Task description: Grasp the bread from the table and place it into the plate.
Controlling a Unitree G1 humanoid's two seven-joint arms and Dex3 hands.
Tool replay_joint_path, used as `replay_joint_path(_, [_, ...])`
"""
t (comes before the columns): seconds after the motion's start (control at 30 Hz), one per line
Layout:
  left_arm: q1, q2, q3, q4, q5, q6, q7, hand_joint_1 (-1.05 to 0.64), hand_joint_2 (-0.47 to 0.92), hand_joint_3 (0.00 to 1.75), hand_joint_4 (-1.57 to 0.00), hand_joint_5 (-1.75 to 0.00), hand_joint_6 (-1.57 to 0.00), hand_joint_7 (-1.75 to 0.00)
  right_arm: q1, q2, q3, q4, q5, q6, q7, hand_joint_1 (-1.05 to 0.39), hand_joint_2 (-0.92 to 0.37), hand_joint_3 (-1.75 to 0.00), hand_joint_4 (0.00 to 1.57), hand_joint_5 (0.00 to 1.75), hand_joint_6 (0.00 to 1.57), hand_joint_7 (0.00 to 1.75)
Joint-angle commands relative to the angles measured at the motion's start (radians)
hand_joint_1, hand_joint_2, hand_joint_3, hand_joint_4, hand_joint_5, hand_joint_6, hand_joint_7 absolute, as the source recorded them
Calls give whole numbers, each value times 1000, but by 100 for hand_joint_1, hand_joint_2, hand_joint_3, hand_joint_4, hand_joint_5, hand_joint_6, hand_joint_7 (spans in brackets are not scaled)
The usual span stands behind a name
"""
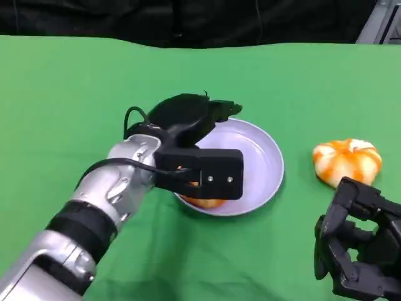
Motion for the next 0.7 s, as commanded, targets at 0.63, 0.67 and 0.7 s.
replay_joint_path(0.63, [210,90,181,-453,-284,181,-281,-94,92,48,0,0,-17,0,-11,-2,-7,45,-17,-63,-7,-9,-59,-113,88,175,67,171])
replay_joint_path(0.67, [210,90,180,-454,-284,182,-281,-94,92,48,0,0,-17,0,-11,-3,-7,45,-17,-64,-7,-9,-59,-113,88,175,67,171])
replay_joint_path(0.7, [210,90,180,-455,-284,182,-281,-94,92,48,0,0,-17,0,-11,-3,-7,46,-17,-64,-7,-9,-59,-113,88,175,67,171])
